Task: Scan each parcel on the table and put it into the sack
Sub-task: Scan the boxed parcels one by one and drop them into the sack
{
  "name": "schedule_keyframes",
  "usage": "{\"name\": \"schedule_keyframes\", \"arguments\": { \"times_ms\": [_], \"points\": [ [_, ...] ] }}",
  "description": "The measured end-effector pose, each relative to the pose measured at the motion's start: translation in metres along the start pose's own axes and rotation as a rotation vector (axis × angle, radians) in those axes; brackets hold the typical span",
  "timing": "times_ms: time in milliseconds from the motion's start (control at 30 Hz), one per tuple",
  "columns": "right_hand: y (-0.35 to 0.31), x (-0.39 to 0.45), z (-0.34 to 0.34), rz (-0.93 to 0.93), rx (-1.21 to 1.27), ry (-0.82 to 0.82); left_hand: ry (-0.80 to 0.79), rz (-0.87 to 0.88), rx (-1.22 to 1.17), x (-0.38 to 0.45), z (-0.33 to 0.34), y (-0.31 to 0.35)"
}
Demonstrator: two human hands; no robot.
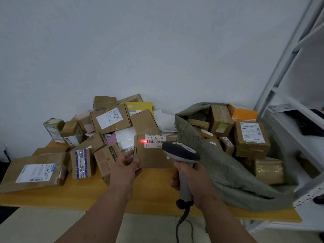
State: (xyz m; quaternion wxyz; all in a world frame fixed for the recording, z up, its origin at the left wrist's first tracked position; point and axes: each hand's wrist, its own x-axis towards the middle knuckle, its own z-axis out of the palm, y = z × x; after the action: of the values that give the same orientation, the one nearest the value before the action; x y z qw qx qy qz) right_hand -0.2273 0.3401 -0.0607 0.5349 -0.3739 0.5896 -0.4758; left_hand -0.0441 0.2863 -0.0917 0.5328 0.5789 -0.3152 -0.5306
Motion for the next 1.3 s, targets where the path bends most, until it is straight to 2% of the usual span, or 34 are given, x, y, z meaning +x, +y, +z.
{"name": "schedule_keyframes", "arguments": {
  "times_ms": [133, 267, 367, 700, 867, 1000, 1133, 1167, 1300],
  "points": [
    [-0.004, 0.007, 0.006, 0.022, 0.027, 0.1, -0.017, -0.026, -0.023, 0.015, 0.002, 0.006],
    [-0.005, 0.023, 0.006, 0.014, 0.047, 0.35, -0.103, -0.027, 0.009, 0.028, 0.005, 0.015],
    [-0.007, 0.031, 0.007, -0.007, 0.096, 0.465, -0.164, -0.046, 0.029, 0.038, 0.008, 0.022],
    [-0.014, 0.037, 0.006, -0.111, 0.355, 0.493, -0.326, -0.005, 0.189, 0.067, 0.037, 0.04],
    [-0.03, 0.054, -0.021, -0.172, 0.44, 0.601, -0.412, 0.162, 0.412, 0.076, 0.078, 0.051],
    [-0.048, 0.084, -0.055, -0.209, 0.533, 0.775, -0.423, 0.323, 0.549, 0.091, 0.123, 0.063],
    [-0.065, 0.121, -0.094, -0.159, 0.584, 0.9, -0.448, 0.498, 0.941, 0.138, 0.177, 0.063],
    [-0.07, 0.129, -0.103, -0.138, 0.581, 0.905, -0.463, 0.518, 1.068, 0.15, 0.191, 0.063],
    [-0.081, 0.168, -0.131, -0.068, 0.535, 0.88, -0.518, 0.375, 1.404, 0.184, 0.236, 0.064]
  ]
}}
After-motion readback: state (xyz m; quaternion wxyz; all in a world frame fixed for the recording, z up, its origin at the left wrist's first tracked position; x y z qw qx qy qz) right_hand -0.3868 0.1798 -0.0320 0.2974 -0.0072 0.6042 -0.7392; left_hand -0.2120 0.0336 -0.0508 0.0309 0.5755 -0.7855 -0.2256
